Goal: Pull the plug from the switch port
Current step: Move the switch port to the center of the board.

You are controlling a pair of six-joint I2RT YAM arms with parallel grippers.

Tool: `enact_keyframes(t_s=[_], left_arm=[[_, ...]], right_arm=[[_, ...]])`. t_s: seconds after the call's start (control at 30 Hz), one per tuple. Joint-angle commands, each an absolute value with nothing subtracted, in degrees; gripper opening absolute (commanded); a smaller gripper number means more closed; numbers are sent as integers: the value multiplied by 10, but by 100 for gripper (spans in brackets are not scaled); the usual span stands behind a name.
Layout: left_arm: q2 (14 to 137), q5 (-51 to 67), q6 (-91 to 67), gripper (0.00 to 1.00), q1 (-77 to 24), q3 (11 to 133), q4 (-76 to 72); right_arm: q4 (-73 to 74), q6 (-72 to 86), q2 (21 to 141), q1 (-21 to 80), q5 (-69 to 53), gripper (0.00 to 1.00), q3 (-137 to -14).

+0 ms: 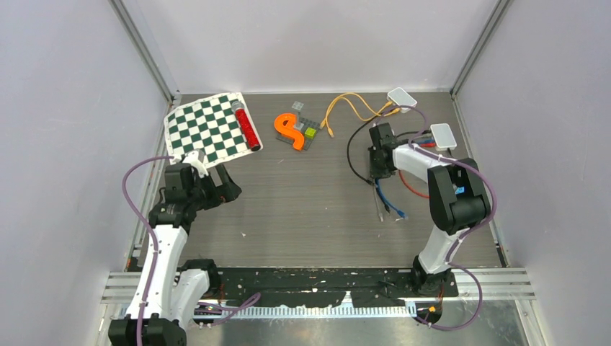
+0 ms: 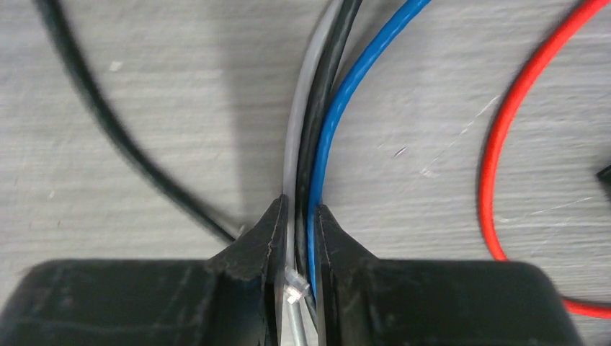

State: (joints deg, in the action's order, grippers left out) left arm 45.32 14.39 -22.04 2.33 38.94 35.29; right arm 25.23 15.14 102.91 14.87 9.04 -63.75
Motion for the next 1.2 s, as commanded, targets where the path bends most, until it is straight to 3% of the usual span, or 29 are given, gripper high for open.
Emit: enact_keyframes(t_s=[0.0, 0.57, 0.67, 0.8, 1.0, 1.17], left_arm=[[460, 165, -214, 99, 25, 398, 328], [508, 177, -189, 99, -21, 425, 316], [520, 172, -187, 99, -36, 433, 314], [533, 167, -187, 99, -56, 445, 312], [539, 162, -188, 99, -67, 453, 312], [538, 164, -188, 99, -83, 455, 305]], right_arm=[[285, 135, 998, 188, 27, 8, -582], [296, 152, 861, 344, -66, 15, -431], [307, 162, 840, 355, -59, 44, -425], [335, 178, 777, 354, 35, 71, -463], [346, 205, 693, 329, 197, 86, -549], [325, 231, 682, 202, 122, 86, -544]])
